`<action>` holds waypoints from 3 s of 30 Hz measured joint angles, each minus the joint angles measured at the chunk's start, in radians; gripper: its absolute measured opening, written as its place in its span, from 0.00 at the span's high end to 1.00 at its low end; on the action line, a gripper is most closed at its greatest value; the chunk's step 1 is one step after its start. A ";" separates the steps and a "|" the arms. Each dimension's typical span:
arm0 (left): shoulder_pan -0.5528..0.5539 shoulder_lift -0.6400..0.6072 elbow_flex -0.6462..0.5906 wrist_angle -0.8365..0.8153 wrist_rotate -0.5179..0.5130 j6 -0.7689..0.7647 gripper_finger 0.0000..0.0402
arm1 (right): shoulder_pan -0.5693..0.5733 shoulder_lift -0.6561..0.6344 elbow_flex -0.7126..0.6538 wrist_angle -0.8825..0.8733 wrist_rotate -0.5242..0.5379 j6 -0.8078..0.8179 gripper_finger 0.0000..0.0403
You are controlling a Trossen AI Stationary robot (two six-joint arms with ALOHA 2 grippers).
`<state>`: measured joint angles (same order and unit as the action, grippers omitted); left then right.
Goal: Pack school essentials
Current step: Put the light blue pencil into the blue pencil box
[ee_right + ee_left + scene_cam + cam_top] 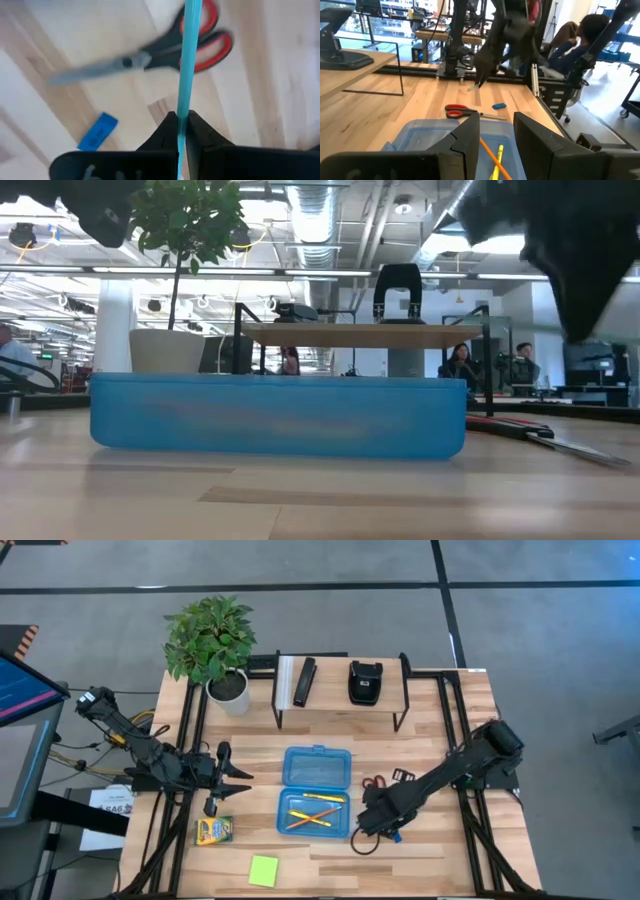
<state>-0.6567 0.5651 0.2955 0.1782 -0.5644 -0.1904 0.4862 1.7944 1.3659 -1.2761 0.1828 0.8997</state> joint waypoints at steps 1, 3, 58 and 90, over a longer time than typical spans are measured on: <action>0.000 0.009 0.000 0.007 -0.001 0.006 0.73 | 0.000 -0.019 0.000 0.018 0.019 0.002 0.95; 0.002 0.022 0.000 0.011 -0.003 0.009 0.73 | -0.006 -0.057 0.000 0.078 0.071 -0.010 0.96; 0.291 0.043 0.000 0.050 0.129 0.390 0.73 | -0.509 -0.065 0.000 1.152 -0.056 -0.690 0.95; 0.382 0.044 0.000 -0.005 0.193 0.299 0.73 | -0.500 -0.065 0.000 1.150 -0.087 -0.700 0.95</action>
<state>-0.2749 0.6086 0.2958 0.1734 -0.3717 0.1085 -0.0135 1.7298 1.3659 -0.1257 0.0956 0.1997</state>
